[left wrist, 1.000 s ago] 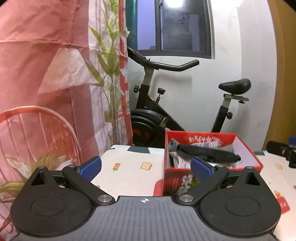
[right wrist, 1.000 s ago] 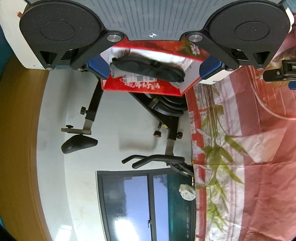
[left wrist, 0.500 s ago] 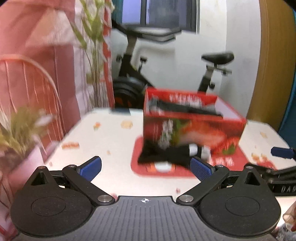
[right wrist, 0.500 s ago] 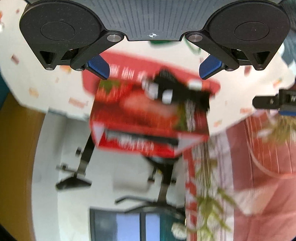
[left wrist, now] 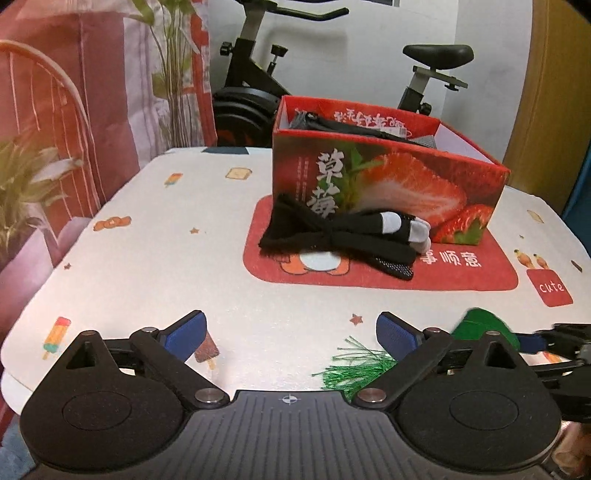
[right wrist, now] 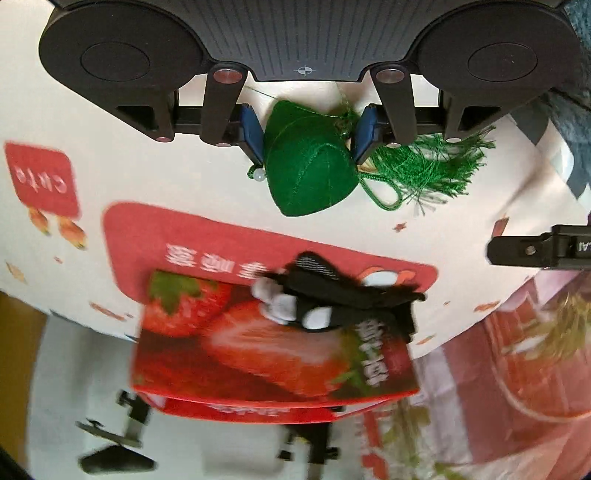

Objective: Organize soft objects
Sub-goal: 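Close the right gripper on the green plush while the left gripper also grasps it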

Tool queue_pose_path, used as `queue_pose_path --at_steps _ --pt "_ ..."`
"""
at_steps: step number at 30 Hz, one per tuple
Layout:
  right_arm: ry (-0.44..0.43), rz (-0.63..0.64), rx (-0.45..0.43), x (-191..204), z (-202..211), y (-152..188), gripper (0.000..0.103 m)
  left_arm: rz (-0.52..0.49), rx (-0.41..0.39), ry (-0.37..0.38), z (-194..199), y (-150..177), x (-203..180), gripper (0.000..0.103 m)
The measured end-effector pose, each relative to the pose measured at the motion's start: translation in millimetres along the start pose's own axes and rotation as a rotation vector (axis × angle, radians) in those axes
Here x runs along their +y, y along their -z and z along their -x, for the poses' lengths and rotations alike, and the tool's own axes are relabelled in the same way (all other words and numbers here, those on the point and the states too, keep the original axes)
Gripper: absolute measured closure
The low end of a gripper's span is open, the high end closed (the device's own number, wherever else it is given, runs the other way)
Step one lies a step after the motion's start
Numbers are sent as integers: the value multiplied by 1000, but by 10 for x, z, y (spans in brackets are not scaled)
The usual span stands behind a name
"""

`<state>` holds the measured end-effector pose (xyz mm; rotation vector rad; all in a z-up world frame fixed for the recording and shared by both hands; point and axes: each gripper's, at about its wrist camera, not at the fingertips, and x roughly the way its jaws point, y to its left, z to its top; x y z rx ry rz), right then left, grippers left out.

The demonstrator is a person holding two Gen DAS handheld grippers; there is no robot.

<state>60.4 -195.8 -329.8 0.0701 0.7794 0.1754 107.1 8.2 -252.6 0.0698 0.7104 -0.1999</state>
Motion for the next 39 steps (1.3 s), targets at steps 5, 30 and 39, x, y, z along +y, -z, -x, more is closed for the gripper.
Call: queue_pose_path --at_steps 5,30,39 --pt "-75 84 -23 172 -144 -112 57 13 26 12 -67 37 13 11" --pt "-129 177 -64 246 -148 -85 55 254 156 407 -623 8 -42 40" --pt "-148 160 -69 219 -196 -74 59 318 185 515 -865 68 -121 45"
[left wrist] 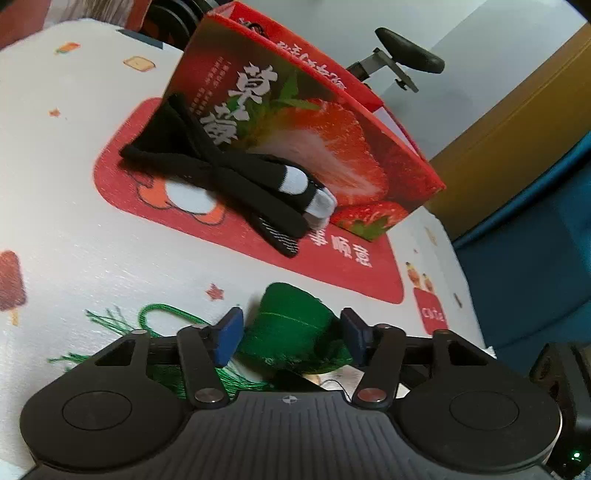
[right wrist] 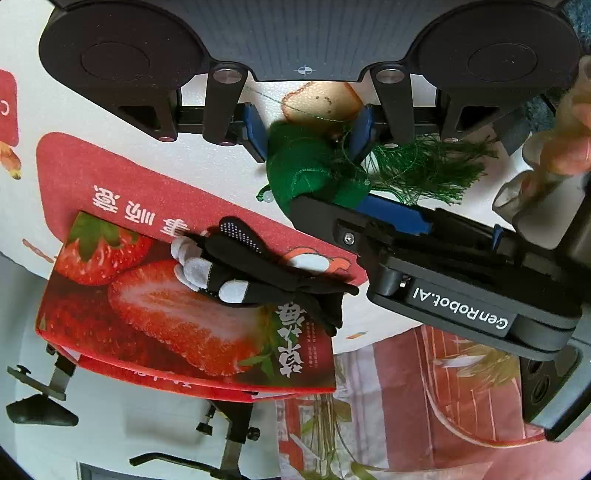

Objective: Organize soft objects
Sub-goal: 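Close the right gripper on the green plush while the left gripper also grasps it, then lift the green plush with both grippers and carry it over the box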

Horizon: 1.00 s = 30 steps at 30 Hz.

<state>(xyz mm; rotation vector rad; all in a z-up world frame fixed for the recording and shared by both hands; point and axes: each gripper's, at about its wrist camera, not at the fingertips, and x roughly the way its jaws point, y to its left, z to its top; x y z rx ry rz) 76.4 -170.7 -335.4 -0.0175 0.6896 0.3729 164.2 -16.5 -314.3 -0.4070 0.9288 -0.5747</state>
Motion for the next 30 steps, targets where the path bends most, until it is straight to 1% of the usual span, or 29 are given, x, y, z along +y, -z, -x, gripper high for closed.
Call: queue_pose_path --at_steps 3,8,10,11,12,15,18,21,25,28,30 --pt "15 6 -1 14 5 -12 59 -4 -9 8 -14 16 -14 45" --pt "23 13 -17 34 69 -45 60 -90 -19 12 1 39 -146 47" --pt "15 12 -36 44 138 -124 60 -77 -28 19 59 16 -144 49" --pt "16 16 -53 46 186 -185 60 -53 -36 23 104 -6 -141 49" --pt "20 29 -71 51 235 -253 60 -40 -52 31 163 -40 -163 49" --pt "35 67 -142 48 410 -537 60 -73 -115 47 349 -222 -319 49" --pt "30 80 -199 25 577 -831 60 -86 -192 80 544 -430 -461 49" --pt "35 126 -252 22 751 -1123 60 -101 -266 106 744 -646 -624 49" --pt "47 188 -295 7 888 -1549 60 -143 -337 130 933 -910 -811 49" --pt "72 262 -310 29 915 -1791 60 -145 -394 146 1008 -1051 -885 49" --pt "85 304 -320 59 900 -1928 60 -156 -415 143 1022 -1134 -924 49"
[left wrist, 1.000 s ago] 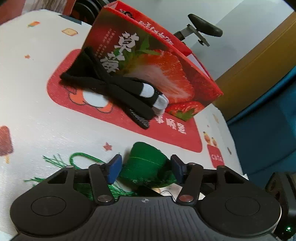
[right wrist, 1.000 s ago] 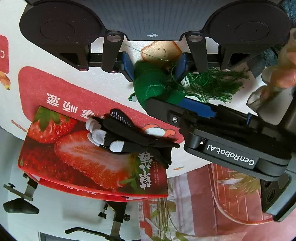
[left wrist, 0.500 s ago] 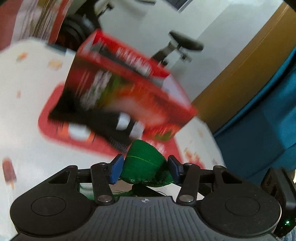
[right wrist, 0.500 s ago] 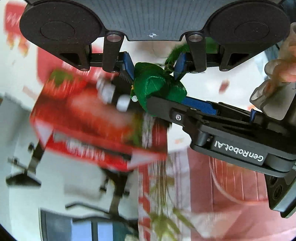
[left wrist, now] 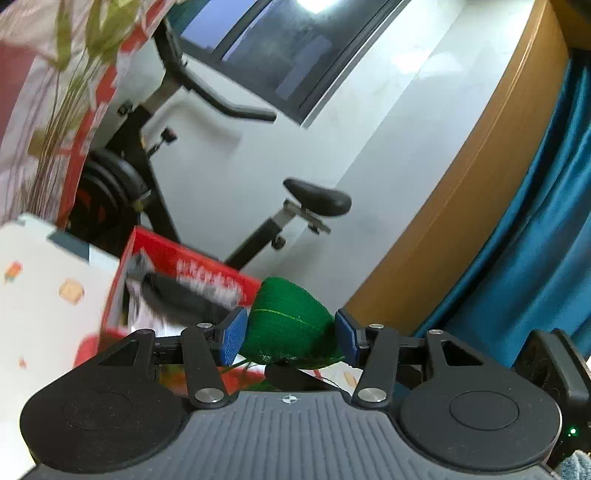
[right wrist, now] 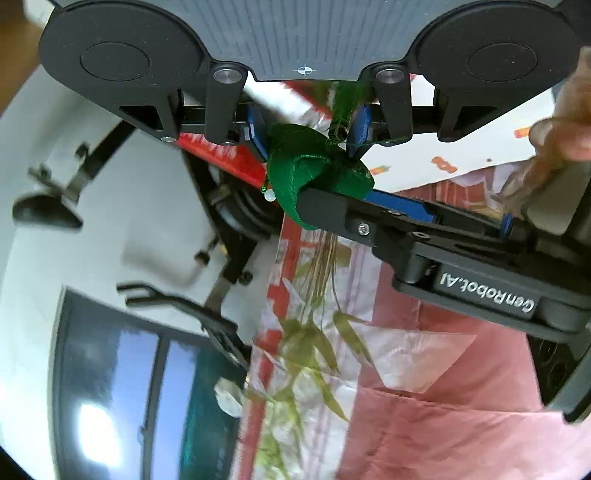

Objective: Organize soft objects
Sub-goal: 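Lift the green plush with both grippers and carry it over the box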

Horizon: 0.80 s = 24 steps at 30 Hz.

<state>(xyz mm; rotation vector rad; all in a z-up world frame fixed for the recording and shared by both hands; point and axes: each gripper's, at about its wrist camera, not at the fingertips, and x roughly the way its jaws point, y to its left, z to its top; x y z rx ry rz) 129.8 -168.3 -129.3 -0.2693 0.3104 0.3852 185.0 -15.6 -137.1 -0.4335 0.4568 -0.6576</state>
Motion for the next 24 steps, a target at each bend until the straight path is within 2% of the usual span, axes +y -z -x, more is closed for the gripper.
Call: queue_pose_path --at_steps 7,13,16,20,24 --pt "-13 55 -38 -116 -311 -345 60 -33 -50 1 -70 -355 73 49" --pt "-11 59 -61 -233 -538 -603 60 -50 -83 -23 -92 -613 135 49" --pt "-11 50 -85 -318 -619 -695 60 -93 -107 -24 -142 -762 129 49" --pt "-13 35 -74 -415 -789 -649 60 -156 -116 -46 -243 -838 122 49" --pt "-27 -3 11 -513 -1057 -421 59 -188 -67 -79 -431 -782 188 48"
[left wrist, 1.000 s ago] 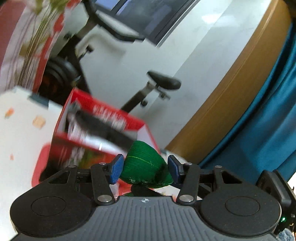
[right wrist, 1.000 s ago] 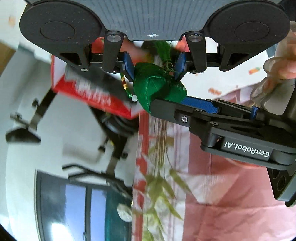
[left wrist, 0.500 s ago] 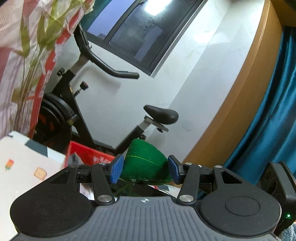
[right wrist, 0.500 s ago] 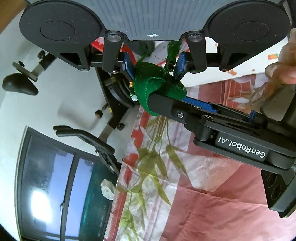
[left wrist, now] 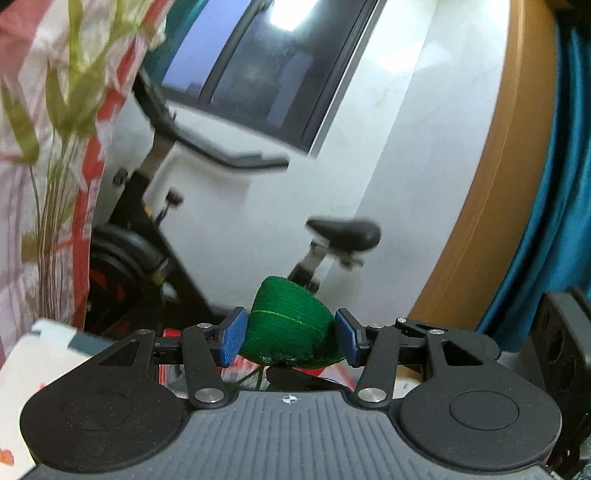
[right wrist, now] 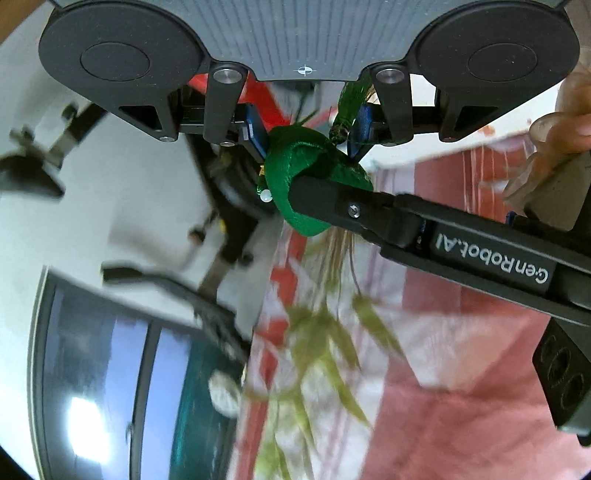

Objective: Organize soft objects
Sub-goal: 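Lift the green plush with both grippers and carry it over the box, then lower the green plush into the box and open both grippers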

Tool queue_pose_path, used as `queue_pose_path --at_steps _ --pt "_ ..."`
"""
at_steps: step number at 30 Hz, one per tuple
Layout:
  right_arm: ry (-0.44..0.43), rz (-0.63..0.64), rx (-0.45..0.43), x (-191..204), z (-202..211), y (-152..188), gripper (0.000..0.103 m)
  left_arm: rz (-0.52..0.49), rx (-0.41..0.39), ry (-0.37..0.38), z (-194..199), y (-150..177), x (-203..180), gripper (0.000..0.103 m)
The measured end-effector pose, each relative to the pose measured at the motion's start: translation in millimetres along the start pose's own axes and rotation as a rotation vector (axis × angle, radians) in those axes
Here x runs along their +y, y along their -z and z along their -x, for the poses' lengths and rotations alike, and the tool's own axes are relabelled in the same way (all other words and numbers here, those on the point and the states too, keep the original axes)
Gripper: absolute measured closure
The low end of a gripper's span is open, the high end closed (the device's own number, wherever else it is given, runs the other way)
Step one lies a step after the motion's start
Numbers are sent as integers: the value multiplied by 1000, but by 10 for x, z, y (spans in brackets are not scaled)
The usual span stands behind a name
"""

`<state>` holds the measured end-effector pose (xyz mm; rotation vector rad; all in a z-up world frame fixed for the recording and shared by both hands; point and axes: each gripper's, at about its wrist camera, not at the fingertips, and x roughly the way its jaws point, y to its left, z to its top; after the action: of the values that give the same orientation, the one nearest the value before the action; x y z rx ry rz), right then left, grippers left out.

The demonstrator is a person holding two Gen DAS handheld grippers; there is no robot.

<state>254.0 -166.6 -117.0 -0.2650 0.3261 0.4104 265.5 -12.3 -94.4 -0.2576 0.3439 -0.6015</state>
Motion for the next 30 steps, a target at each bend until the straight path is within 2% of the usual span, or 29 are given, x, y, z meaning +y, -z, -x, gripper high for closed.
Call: queue_pose_path --at_steps 3,9,14,16,20,22,23,25,26,30 --pt "0 -48 64 -91 -181 262 59 20 93 -18 -269 150 78 48" --pt "28 -129 145 -268 -371 778 59 54 233 -8 -765 455 147 48" --pt "78 -215 203 -495 -321 1164 59 33 332 39 -1044 647 132 48" --pt "106 -243 213 -573 -248 1254 56 15 344 37 -1083 683 120 48" --pt "202 -266 240 -695 -144 1381 52 -7 338 16 -1040 700 167 38" --pt "233 -288 236 -719 -88 1416 51 -17 325 1 -961 725 180 37" --pt "245 -297 231 -721 -69 1426 48 -24 319 -15 -961 721 193 37" --pt "306 -307 214 -691 2 1485 22 -56 305 -56 -851 753 207 32" --pt "326 -308 202 -682 43 1522 19 -89 289 -85 -770 772 222 28" --pt "350 -344 174 -627 141 1607 19 -206 233 -162 -486 808 227 26"
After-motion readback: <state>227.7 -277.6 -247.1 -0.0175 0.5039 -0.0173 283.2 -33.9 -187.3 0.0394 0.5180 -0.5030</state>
